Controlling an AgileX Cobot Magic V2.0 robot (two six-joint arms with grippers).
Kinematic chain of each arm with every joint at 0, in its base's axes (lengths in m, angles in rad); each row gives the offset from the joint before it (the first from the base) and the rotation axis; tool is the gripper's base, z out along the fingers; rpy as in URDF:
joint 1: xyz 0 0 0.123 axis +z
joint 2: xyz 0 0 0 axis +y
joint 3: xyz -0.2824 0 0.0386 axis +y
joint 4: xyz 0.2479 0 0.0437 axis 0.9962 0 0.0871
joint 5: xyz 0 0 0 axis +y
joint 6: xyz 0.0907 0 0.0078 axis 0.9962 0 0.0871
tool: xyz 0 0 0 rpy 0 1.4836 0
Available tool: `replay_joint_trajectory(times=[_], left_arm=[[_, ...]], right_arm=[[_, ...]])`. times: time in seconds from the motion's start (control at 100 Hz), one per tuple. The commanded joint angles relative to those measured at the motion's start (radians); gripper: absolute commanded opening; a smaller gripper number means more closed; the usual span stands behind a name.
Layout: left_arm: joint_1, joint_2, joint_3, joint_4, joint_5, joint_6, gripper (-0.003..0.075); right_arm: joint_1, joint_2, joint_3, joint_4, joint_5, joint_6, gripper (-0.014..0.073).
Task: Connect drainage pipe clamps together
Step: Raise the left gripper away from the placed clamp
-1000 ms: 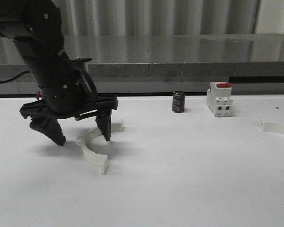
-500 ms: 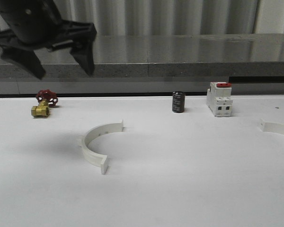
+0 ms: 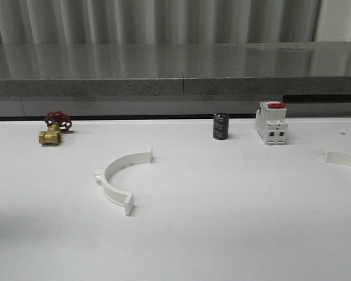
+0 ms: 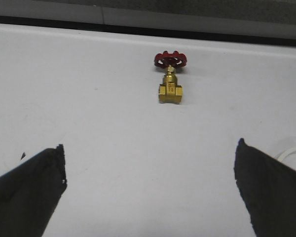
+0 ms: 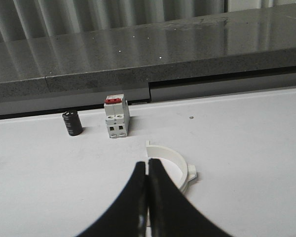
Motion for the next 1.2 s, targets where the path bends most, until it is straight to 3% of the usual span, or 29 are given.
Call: replay_joint_trajectory(times=[0.0, 0.4, 0.72, 0.89, 1.13, 1.19], left_arm=[[0.027, -0.132, 0.061, 0.001, -0.094, 0.004, 0.0671], [0.036, -0.645, 0.339, -0.001, -0.069, 0.004, 0.0671], [0.036, -0.868, 0.418, -0.006, -0.011, 0.014, 0.0648], [0.036, -0.888, 0.418, -0.005, 0.027, 0.037, 0.0452], [0.036, -0.888, 0.418, -0.005, 0.027, 0.048, -0.0002], [0.036, -0.888, 0.418, -0.005, 0.027, 0.053, -0.0019]], right_arm=[[-0.006, -0.020, -0.016, -0.005, -0.084, -0.009, -0.0069], [-0.006, -0.020, -0.016, -0.005, -0.084, -0.009, -0.0069], [-0.006, -0.020, -0.016, -0.005, -0.084, -0.009, -0.0069], [-0.006, -0.020, -0.016, -0.005, -0.088, -0.009, -0.0069], [-0.006, -0.020, -0.016, -0.005, -0.096, -0.009, -0.0069], [-0.006, -0.020, -0.016, -0.005, -0.099, -0.009, -0.0069]])
